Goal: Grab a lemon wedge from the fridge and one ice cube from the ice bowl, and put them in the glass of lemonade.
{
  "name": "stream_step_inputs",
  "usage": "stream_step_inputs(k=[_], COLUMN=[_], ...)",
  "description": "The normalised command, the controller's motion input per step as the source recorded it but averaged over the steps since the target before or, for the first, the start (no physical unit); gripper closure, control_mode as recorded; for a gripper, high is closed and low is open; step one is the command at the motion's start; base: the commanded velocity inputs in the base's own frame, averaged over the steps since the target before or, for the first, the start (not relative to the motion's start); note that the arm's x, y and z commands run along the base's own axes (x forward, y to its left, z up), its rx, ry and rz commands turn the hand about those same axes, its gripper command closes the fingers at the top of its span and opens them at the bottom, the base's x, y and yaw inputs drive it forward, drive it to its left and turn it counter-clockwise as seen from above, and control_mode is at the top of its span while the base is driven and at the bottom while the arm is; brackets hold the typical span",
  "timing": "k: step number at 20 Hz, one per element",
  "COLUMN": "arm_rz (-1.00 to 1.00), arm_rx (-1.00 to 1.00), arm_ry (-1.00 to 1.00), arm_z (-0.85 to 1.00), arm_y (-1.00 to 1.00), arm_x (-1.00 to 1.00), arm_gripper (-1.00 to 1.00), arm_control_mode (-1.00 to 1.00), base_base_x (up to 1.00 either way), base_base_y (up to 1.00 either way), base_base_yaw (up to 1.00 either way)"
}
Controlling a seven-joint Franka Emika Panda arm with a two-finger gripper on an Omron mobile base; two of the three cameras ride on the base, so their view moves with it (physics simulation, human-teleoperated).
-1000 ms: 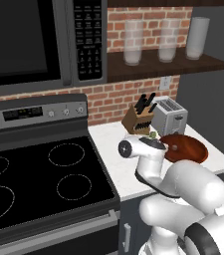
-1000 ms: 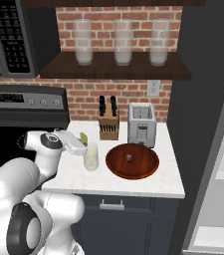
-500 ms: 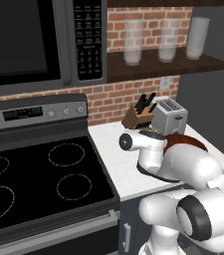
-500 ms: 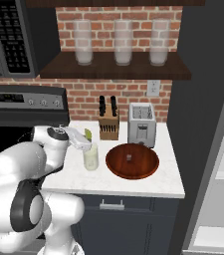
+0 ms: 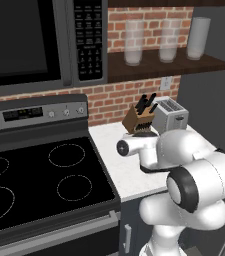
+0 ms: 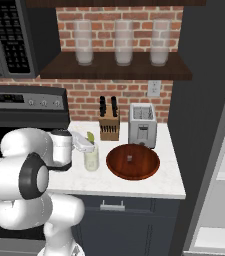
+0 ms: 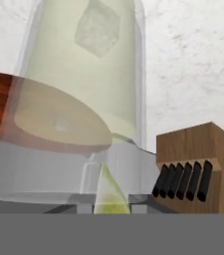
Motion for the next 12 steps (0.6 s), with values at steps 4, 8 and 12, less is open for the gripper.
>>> stream_step_inputs(k=[4,8,12], arm_rz=[0.00,0.00,0.00], arm_rx=[-0.03,0.00,0.00], arm_ry=[0.00,0.00,0.00], arm_z=[-0.24,-0.05,0.00], arm_y=[0.00,0.00,-0.08], arm_x=[0.00,-0.03,-0.17], arm_gripper=[1.00,-1.00,-1.00], arm_control_mode=[-1.00,-1.00,-1.00], base_base_x=[0.00,0.00,0.00], base_base_y=[0.00,0.00,0.00], base_base_yaw=[0.00,0.00,0.00])
